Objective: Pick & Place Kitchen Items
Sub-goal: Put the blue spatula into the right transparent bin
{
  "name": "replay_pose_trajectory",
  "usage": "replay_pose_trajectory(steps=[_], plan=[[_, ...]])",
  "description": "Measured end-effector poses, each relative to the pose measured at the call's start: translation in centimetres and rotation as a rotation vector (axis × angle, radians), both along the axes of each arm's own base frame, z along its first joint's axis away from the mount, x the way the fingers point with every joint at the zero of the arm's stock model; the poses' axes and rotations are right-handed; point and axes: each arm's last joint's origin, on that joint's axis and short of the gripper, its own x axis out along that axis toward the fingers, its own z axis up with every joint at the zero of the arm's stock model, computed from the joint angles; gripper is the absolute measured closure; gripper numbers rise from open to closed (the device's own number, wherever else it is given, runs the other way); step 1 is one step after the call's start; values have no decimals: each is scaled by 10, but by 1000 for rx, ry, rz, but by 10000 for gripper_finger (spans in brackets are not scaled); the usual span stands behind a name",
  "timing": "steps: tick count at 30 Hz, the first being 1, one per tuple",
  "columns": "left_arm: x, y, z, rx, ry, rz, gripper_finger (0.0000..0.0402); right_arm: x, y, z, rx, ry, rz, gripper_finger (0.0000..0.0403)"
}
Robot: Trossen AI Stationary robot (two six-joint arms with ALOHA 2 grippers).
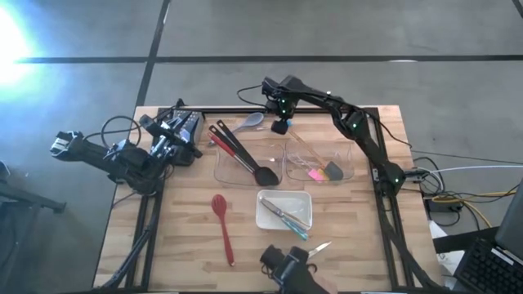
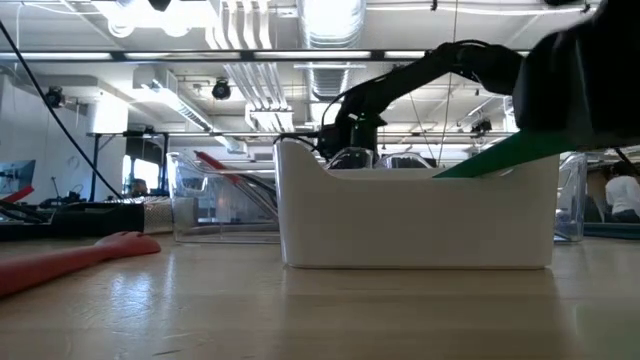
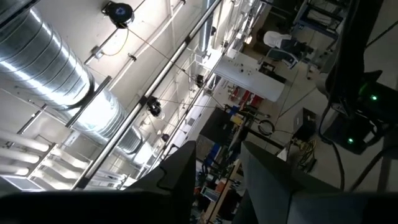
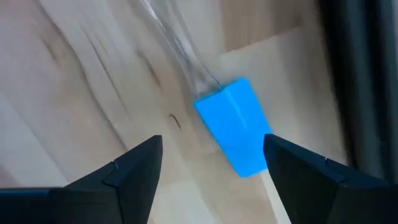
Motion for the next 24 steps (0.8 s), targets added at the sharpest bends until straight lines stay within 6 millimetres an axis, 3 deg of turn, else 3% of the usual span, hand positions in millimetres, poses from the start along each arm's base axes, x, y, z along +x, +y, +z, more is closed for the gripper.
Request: replay_pose_trajectory(steps=[15,24], plan=[[1,0,-5,12,16,-5,268,-10,-18,-9,-48,21,-29,137],[1,0,-5,12,17,-5,268,-10,-12,-20,-38,42,2,138]])
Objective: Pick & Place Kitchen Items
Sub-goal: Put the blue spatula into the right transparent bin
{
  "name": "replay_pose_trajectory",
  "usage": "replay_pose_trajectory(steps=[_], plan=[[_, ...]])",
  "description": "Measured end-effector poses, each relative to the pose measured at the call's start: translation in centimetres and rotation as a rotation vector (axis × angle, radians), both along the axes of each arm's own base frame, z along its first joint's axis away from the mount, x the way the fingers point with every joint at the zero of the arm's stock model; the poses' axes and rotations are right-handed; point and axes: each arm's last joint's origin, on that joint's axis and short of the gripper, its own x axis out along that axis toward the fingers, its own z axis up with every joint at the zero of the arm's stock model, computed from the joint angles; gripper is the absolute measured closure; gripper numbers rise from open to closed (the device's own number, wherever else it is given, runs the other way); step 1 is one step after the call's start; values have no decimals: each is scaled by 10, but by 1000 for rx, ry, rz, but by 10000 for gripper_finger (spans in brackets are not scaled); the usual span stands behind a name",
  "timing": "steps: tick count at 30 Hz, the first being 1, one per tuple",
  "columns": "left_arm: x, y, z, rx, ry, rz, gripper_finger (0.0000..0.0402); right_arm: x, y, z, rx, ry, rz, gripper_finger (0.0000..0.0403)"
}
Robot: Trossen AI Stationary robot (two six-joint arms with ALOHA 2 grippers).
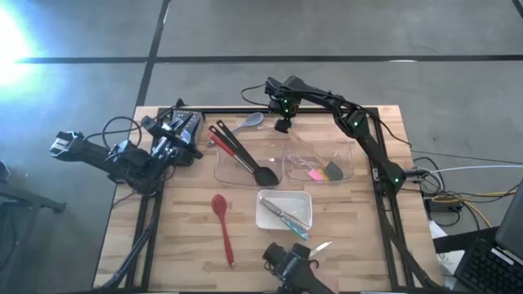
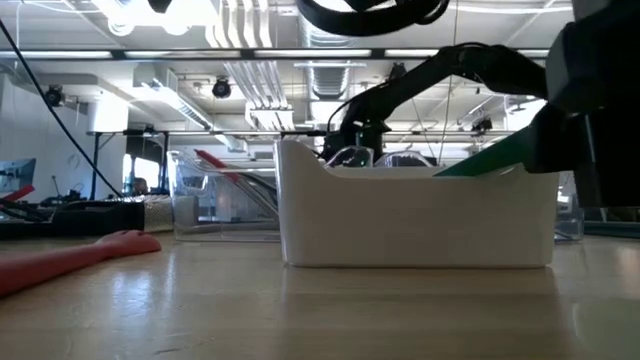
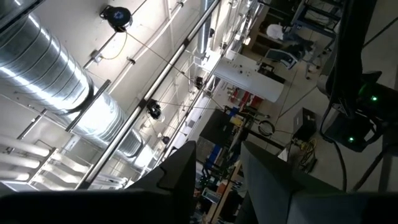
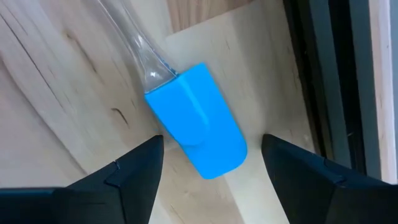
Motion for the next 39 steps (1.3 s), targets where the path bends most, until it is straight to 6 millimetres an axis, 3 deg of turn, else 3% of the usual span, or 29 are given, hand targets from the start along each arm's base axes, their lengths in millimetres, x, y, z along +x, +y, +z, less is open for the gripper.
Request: replay_pose_trajectory(steps=[9,13,18,26,34,39], plan=[[0,0,0,0,0,0,268,1,0,1,-3,-4,26,141],[0,0,0,0,0,0,268,1,0,1,-6,-7,27,161],[0,0,0,0,0,0,268,2,-1,0,-13,-16,33,223],[0,0,0,-1,0,0,268,3,-1,0,-17,-24,42,378],[0,0,0,-1,-1,0,268,-6,5,6,54,45,44,393],[0,0,0,-1,-1,0,268,-16,13,38,61,65,39,393]])
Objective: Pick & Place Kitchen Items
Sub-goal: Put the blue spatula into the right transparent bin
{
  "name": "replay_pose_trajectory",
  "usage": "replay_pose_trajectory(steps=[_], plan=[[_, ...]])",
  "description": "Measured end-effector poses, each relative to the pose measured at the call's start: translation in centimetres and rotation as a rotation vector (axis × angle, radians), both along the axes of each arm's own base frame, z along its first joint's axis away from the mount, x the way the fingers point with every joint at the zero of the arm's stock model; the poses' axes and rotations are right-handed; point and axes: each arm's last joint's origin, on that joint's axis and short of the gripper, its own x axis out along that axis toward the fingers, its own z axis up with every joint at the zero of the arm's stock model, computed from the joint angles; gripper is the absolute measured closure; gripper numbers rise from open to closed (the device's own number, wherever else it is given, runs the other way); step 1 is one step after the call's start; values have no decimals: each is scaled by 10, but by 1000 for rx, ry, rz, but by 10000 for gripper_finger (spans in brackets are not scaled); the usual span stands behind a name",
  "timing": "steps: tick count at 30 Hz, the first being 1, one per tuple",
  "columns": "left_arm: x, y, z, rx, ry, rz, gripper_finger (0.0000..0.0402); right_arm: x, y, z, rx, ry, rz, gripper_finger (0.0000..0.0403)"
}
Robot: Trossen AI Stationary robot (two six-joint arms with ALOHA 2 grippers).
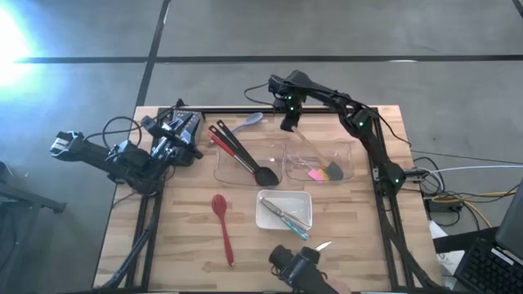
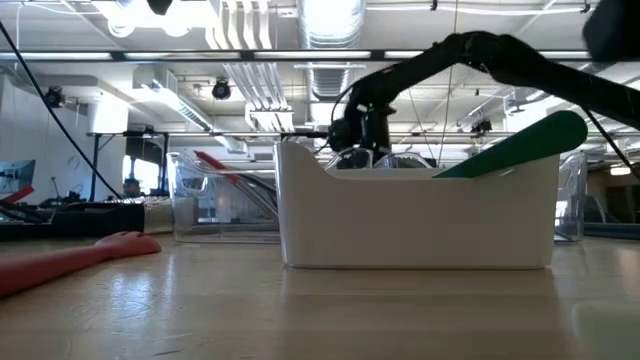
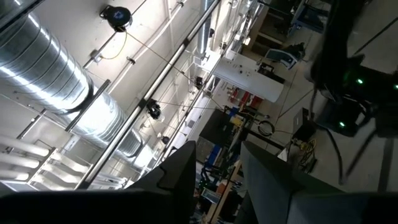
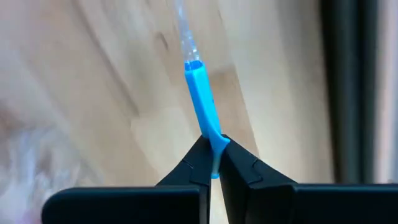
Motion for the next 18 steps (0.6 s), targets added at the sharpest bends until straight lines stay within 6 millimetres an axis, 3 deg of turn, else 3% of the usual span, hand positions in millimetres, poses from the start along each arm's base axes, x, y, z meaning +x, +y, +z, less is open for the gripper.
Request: replay_pose_trajectory(steps=[8,18], plan=[[0,0,0,0,0,0,268,-12,10,64,-93,-111,-43,394],[0,0,0,1,6,0,268,-17,26,105,-54,-281,-96,394]])
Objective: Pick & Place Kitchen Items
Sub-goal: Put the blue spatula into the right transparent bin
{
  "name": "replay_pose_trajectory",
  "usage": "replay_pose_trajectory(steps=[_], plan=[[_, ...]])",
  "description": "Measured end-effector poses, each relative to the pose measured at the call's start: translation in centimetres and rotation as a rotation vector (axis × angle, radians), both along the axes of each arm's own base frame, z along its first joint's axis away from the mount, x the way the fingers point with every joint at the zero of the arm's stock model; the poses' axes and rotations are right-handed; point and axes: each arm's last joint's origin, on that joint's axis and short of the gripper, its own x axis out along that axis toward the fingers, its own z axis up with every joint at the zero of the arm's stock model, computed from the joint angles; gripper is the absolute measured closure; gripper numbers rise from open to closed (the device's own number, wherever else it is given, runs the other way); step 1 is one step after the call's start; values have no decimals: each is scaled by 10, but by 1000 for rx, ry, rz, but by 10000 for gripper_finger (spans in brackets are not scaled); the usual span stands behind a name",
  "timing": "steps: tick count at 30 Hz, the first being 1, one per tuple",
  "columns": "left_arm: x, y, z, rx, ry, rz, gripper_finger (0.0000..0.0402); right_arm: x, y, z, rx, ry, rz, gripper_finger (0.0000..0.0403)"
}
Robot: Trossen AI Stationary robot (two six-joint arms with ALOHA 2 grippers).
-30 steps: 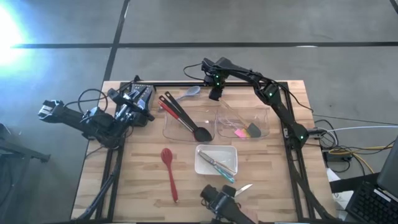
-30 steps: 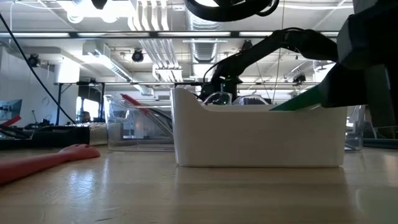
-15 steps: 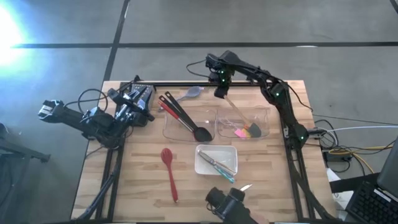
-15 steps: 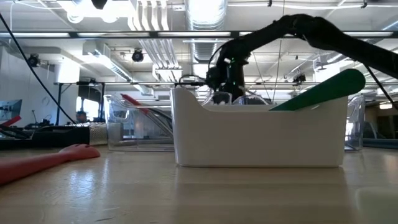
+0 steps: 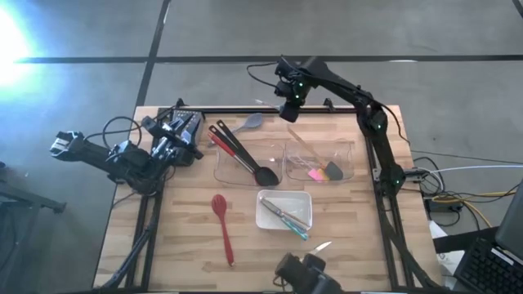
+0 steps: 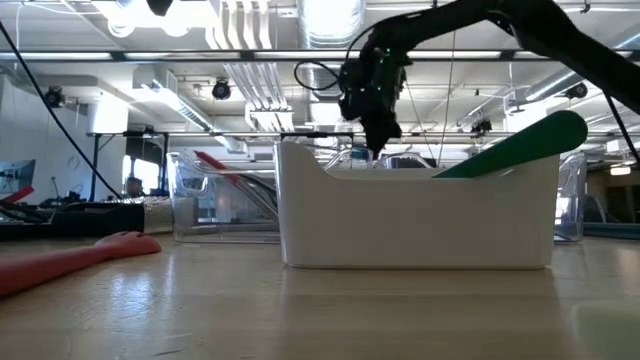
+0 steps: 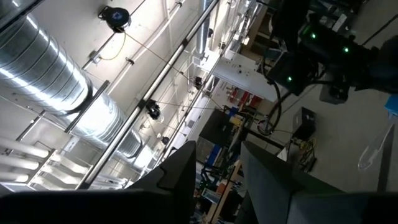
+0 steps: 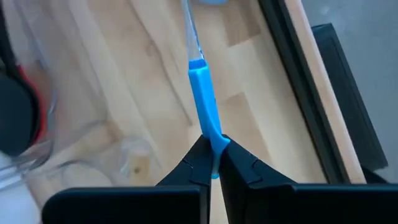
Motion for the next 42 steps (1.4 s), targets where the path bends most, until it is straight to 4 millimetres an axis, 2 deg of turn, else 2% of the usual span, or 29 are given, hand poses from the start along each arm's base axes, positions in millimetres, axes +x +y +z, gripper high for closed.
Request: replay_pose_trajectory(steps=[4,7,12,15,18,22,27,33,42], plan=[[-2,1,1,-4,-9,2,268,-5,27,27,3,-6,11,395],[-2,1,1,-7,-8,3,268,-10,54,51,3,-18,37,395],[-2,1,-2,-7,-2,4,268,-28,101,77,16,-40,14,395],[-2,1,-5,-3,6,3,268,-49,128,85,37,-38,-49,395],[-2,0,-8,11,14,-7,268,-66,149,83,14,-41,-162,395],[-1,0,-8,21,17,-16,268,-89,172,71,1,-49,-300,395],[-1,0,-8,26,14,-22,268,-101,183,36,29,-58,-394,395],[-2,0,-8,26,12,-22,268,-111,192,-16,143,83,-412,395],[-2,0,-7,48,5,-47,268,-120,201,-59,207,192,-398,394]])
